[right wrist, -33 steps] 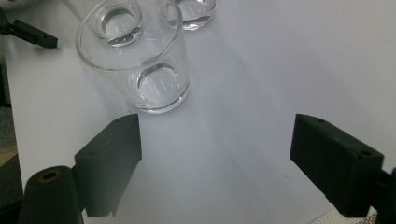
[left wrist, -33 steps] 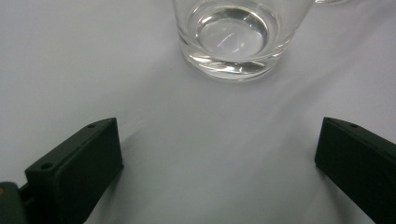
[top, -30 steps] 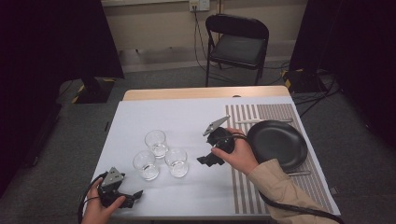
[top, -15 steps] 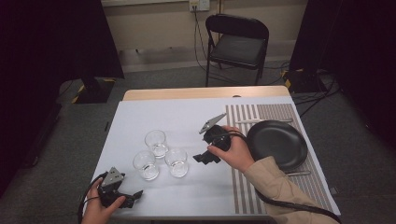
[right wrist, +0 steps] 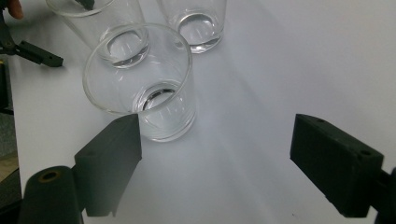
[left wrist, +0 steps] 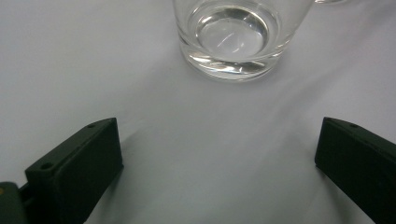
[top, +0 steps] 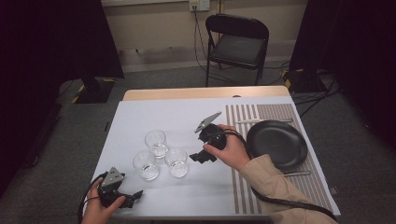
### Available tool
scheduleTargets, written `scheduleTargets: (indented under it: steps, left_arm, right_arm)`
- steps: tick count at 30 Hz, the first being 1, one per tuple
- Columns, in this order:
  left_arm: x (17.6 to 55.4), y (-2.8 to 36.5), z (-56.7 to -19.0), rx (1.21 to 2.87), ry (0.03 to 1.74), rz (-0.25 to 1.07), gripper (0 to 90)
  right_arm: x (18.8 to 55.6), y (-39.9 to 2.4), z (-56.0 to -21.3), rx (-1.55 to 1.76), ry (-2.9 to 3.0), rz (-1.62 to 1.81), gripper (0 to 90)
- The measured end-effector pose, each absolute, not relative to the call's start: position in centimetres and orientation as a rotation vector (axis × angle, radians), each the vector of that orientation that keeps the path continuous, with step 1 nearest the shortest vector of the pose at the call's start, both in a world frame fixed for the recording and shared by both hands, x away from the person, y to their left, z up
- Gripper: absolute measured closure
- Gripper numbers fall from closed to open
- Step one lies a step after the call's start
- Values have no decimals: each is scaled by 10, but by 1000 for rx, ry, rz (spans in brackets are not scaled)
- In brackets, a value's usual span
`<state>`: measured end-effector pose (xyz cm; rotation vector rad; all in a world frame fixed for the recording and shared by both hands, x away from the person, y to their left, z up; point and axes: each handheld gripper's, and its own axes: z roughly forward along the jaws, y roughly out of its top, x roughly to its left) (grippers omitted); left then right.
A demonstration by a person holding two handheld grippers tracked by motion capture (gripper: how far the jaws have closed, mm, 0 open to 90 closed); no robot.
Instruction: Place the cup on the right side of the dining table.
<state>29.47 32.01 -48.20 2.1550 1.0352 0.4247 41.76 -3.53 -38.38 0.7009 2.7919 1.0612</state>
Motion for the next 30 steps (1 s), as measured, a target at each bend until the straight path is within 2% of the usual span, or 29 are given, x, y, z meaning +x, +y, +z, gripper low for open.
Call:
scheduleTargets:
  steps: [30]
  left_arm:
    - [295,320,-482,2156,1032,425,0]
  right_arm:
    - [426,-9,-391,709,2797,1063,154]
